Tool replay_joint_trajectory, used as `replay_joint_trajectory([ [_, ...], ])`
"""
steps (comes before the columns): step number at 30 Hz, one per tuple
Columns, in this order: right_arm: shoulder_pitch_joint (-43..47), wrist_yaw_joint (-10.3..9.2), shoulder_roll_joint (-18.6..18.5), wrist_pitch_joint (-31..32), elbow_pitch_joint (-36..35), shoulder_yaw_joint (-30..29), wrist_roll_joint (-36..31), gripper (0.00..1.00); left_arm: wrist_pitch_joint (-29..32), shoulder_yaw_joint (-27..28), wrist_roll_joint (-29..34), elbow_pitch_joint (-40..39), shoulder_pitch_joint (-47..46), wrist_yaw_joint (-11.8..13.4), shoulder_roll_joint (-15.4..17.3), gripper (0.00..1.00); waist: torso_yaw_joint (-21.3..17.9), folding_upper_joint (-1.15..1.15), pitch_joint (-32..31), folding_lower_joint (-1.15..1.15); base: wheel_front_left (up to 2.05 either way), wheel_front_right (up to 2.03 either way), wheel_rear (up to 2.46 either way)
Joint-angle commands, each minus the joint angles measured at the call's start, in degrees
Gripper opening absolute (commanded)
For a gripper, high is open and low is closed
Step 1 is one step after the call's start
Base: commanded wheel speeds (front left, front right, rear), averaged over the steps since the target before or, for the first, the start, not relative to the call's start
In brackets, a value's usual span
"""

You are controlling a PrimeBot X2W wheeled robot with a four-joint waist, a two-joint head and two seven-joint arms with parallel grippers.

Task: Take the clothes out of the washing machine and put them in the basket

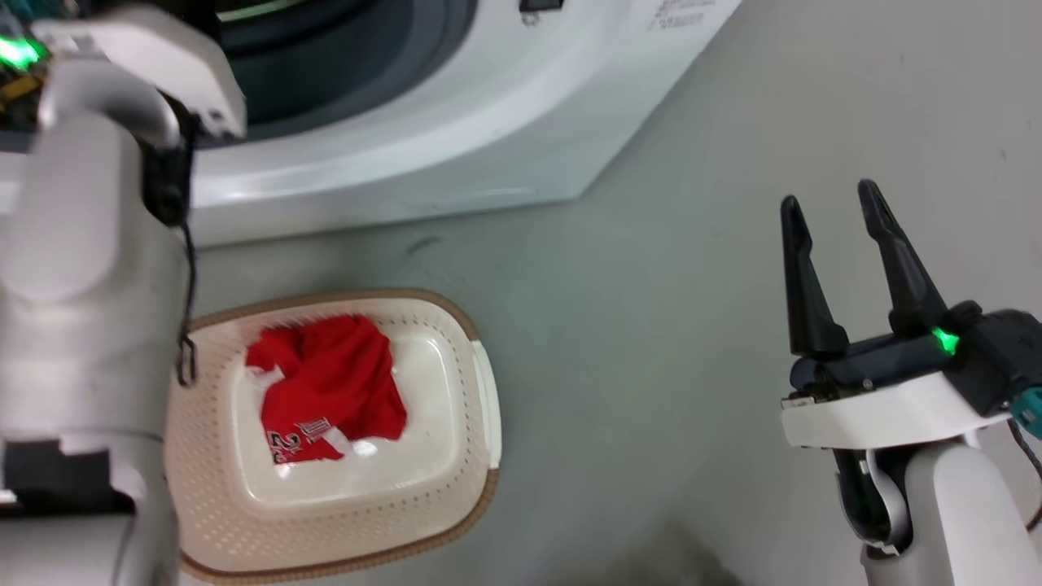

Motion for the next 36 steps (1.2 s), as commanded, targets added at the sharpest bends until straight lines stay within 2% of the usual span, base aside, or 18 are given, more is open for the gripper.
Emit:
replay_joint_trajectory([
  [1,-1.29,-0.04,0.06,-0.5,0.26,0.41,0.59,1.0,0.91,-0.21,0.32,0.77,-2.08,0.12,0.71,1.0,-2.05,0.0,3.82,-0.01,0.0,0.0,0.0],
  [11,-4.7,-0.04,0.07,-2.87,3.04,3.99,4.08,1.0,11.96,-2.44,2.93,8.85,-17.93,-1.16,7.27,1.0,-6.71,0.0,10.96,-0.01,0.0,0.0,0.0],
  [18,-5.6,-0.04,0.08,-3.33,4.58,5.98,6.28,1.0,21.8,-2.48,2.59,14.87,-25.1,-1.56,10.87,1.0,-9.91,0.0,13.67,-0.01,0.0,0.0,0.0],
  [30,-4.43,-0.04,0.07,-3.32,3.29,8.33,8.61,1.0,38.13,-6.22,4.63,19.5,-31.86,-3.04,15.53,1.0,-14.05,0.0,14.78,-0.01,0.0,0.0,0.0],
  [34,-3.83,-0.04,0.07,-3.32,3.4,9.17,8.94,1.0,41.67,-6.54,4.78,19.57,-31.75,-2.14,16.8,1.0,-15.1,0.0,14.47,-0.01,0.0,0.0,0.0],
  [35,-3.68,-0.04,0.07,-3.32,3.45,9.28,9.05,1.0,42.72,-6.35,4.44,19.92,-31.22,-1.86,17.01,0.36,-15.28,0.0,14.31,-0.01,0.0,0.0,0.0],
  [36,-3.57,-0.04,0.07,-3.32,3.47,9.35,9.13,1.0,43.17,-6.22,4.26,19.78,-30.92,-1.42,17.15,0.0,-15.39,0.0,14.17,-0.01,0.0,0.0,0.0],
])
